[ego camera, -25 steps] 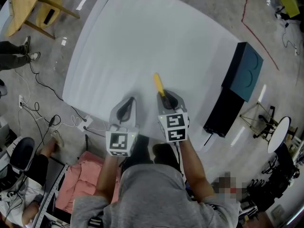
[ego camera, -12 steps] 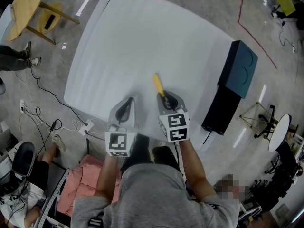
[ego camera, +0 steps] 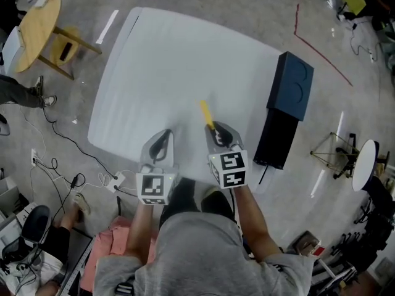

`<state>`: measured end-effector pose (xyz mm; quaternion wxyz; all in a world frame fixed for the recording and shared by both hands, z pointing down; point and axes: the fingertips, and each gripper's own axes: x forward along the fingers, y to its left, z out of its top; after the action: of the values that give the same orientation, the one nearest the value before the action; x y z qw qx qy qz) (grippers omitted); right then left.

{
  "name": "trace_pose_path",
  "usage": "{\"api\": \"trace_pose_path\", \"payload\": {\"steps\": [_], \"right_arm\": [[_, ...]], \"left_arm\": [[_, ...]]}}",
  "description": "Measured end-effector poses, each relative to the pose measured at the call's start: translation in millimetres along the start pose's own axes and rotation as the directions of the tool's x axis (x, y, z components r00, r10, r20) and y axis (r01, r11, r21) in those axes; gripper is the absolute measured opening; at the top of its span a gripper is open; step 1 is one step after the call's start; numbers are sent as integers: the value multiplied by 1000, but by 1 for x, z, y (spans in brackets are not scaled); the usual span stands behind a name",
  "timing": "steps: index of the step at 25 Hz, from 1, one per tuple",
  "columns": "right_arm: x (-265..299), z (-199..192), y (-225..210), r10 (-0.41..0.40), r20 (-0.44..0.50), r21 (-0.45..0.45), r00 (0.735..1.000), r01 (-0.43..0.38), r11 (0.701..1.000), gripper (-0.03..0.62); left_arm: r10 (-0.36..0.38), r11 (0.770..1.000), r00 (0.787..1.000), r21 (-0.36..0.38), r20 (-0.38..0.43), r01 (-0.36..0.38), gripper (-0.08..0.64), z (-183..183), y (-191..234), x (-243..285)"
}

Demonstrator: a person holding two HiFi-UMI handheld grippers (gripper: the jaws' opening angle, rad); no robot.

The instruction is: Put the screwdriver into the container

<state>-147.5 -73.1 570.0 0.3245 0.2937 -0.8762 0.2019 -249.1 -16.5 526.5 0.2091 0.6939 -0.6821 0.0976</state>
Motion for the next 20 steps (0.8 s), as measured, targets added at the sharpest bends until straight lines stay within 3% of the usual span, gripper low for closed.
{"api": "trace_pose_path", "payload": {"steps": [11, 20], "right_arm": [[-74, 16, -29, -119, 103, 46, 988, 115, 992, 78], [-130, 8, -67, -255, 155, 144, 954, 234, 961, 77]], "left_arm": [[-107, 992, 993, 66, 54, 103, 12, 39, -49, -8], [-227, 967, 971, 136, 74, 215, 12, 62, -100, 0]]}}
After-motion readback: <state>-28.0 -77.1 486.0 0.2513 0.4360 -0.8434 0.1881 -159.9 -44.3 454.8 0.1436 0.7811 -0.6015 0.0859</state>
